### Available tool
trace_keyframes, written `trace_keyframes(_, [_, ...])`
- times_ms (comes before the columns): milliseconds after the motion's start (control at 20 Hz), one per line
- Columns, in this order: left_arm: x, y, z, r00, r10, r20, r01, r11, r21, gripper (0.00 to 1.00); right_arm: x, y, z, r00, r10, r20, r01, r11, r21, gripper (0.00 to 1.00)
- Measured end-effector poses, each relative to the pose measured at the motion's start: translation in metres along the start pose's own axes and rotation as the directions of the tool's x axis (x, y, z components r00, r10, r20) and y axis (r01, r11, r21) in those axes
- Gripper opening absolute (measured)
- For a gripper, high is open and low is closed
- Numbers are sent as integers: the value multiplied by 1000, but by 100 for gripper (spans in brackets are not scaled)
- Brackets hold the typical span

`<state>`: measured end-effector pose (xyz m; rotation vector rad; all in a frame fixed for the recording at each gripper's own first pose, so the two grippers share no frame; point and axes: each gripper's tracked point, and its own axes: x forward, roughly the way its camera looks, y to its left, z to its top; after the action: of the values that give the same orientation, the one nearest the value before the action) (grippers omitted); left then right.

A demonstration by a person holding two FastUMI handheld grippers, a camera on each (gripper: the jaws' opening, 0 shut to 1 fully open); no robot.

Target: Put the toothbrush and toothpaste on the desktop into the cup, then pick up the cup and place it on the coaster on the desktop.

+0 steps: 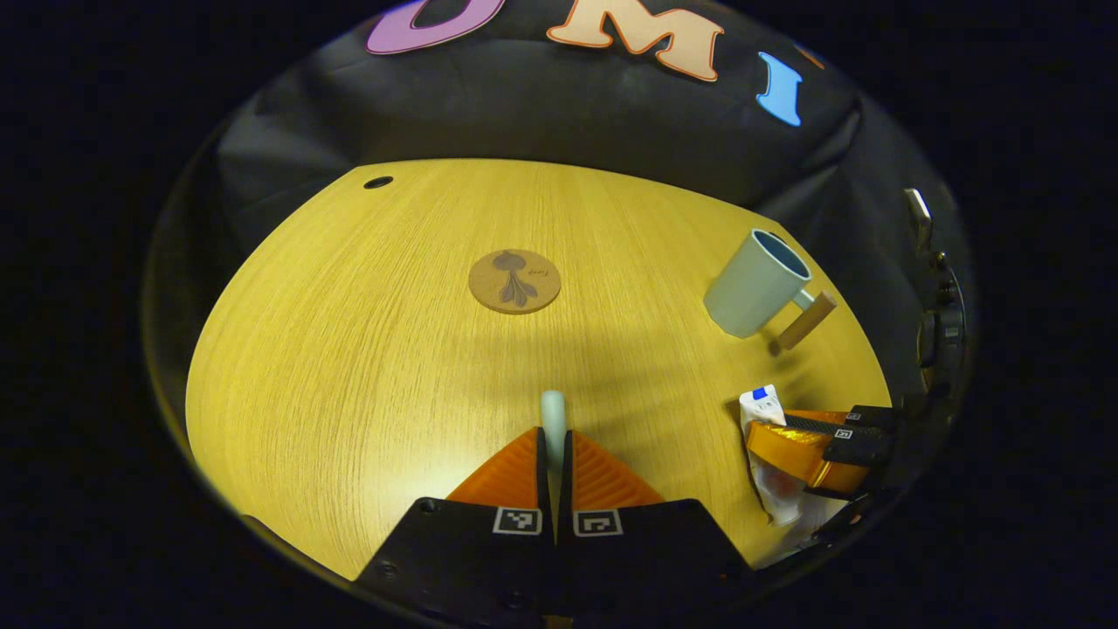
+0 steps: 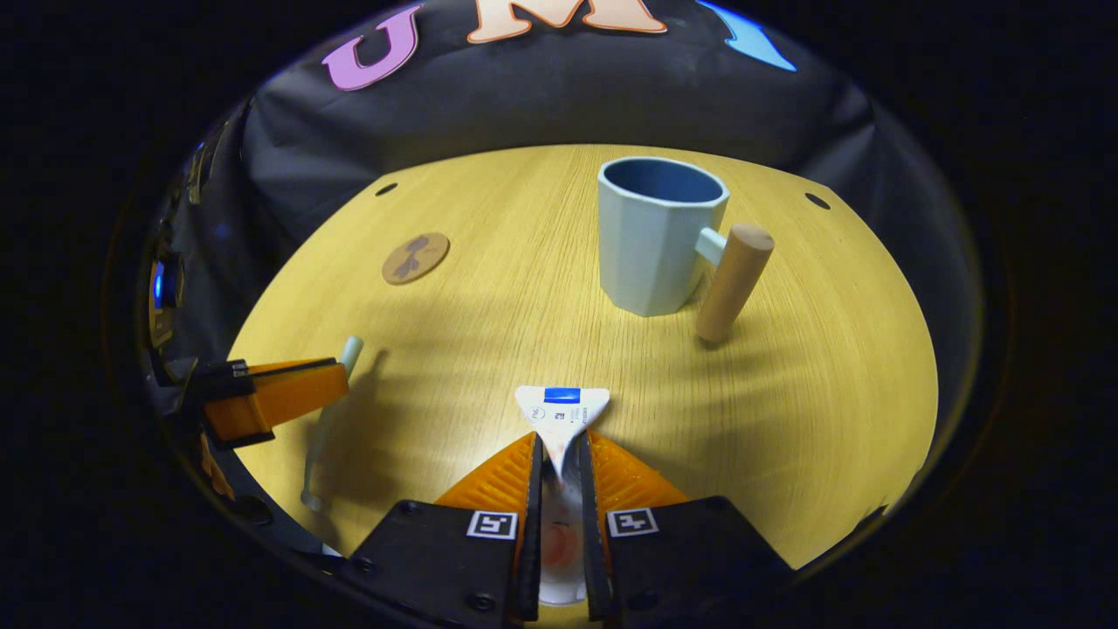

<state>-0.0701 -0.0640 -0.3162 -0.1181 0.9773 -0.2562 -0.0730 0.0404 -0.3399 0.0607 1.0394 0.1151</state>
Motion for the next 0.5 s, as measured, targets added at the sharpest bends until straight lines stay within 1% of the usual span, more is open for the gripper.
trace_keyframes(50, [-3, 1, 2, 1000, 1, 8, -1, 1000, 1, 0, -5, 1, 7, 1000, 8, 24, -9, 1000, 9, 23])
trace_keyframes(100, [-6, -9, 8, 1000, -8, 14, 8, 1000, 4, 0, -10, 2, 15, 999, 16, 51, -17, 1000, 17, 23])
trace_keyframes(150, [-11, -12, 12, 1000, -13, 28, 13, 1000, 8, 0, -17, 2, 25, 996, 24, 88, -26, 999, 23, 20])
trace_keyframes(200, [-11, -11, 13, 999, -17, 32, 16, 1000, 7, 0, -24, 3, 36, 992, 31, 125, -35, 999, 26, 22])
trace_keyframes(250, [-12, -12, 16, 999, -23, 34, 23, 1000, 6, 0, -31, 4, 47, 986, 38, 163, -43, 999, 30, 19])
trace_keyframes(300, [-12, -12, 16, 999, -23, 40, 23, 1000, 8, 0, -37, 4, 57, 982, 41, 186, -48, 998, 31, 7])
trace_keyframes(350, [-13, -11, 16, 999, -23, 41, 22, 1000, 8, 0, -41, 3, 62, 979, 40, 201, -47, 999, 29, 16])
trace_keyframes(400, [-14, -11, 13, 999, -19, 30, 19, 1000, 3, 0, -44, 2, 66, 977, 38, 210, -46, 998, 31, 17])
trace_keyframes(450, [-15, -13, 17, 998, -31, 53, 31, 1000, -3, 0, -46, 2, 69, 976, 40, 213, -49, 998, 39, 17])
trace_keyframes(500, [-15, -13, 15, 999, -28, 41, 28, 1000, 3, 0, -46, 0, 70, 977, 32, 209, -43, 998, 46, 7])
